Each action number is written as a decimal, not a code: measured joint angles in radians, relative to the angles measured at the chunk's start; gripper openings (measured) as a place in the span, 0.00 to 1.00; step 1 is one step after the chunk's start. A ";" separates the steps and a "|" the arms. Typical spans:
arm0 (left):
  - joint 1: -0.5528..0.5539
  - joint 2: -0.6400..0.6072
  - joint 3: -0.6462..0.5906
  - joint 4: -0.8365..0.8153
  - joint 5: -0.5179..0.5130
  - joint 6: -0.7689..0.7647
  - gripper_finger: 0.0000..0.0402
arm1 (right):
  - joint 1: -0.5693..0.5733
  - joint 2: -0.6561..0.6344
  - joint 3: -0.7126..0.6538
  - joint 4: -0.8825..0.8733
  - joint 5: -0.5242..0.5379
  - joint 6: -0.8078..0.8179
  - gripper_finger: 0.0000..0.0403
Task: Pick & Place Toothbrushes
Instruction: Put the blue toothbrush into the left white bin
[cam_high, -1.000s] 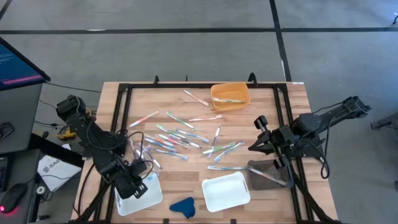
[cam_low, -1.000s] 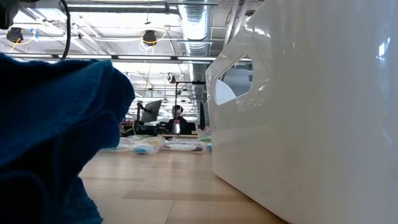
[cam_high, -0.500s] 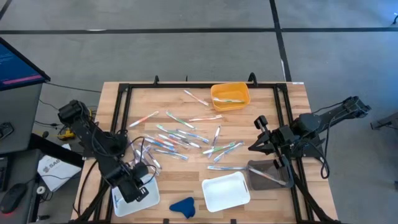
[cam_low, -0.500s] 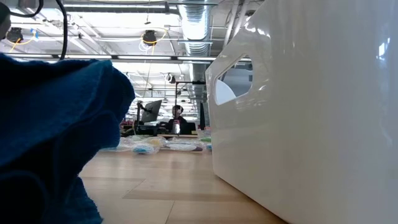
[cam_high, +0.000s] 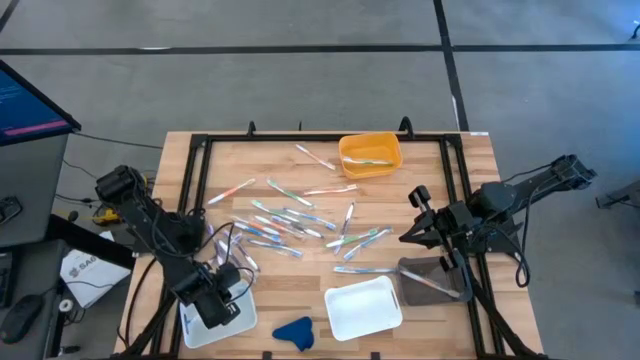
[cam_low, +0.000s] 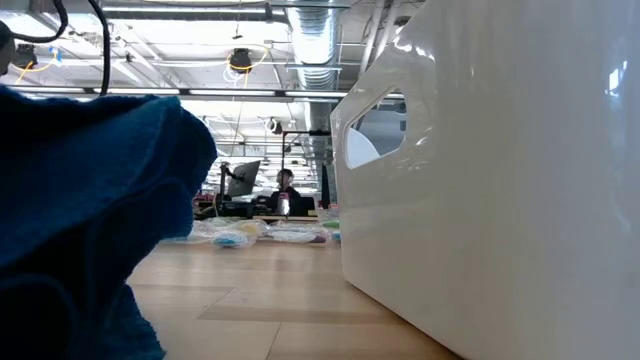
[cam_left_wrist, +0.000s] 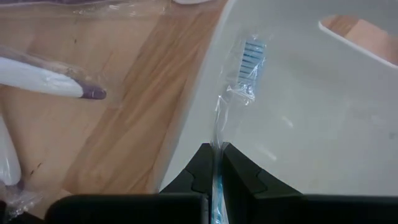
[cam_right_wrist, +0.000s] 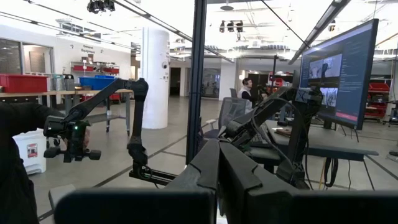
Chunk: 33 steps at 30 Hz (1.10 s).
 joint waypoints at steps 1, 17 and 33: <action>0.000 0.005 0.000 0.000 0.000 0.004 0.01 | 0.000 0.000 0.000 0.000 0.000 0.000 0.00; 0.003 0.040 0.000 0.012 -0.002 0.028 0.09 | 0.000 0.000 0.000 0.000 0.000 0.000 0.00; 0.038 0.040 0.000 0.025 0.025 0.024 0.09 | 0.000 0.000 0.000 0.000 0.000 0.000 0.00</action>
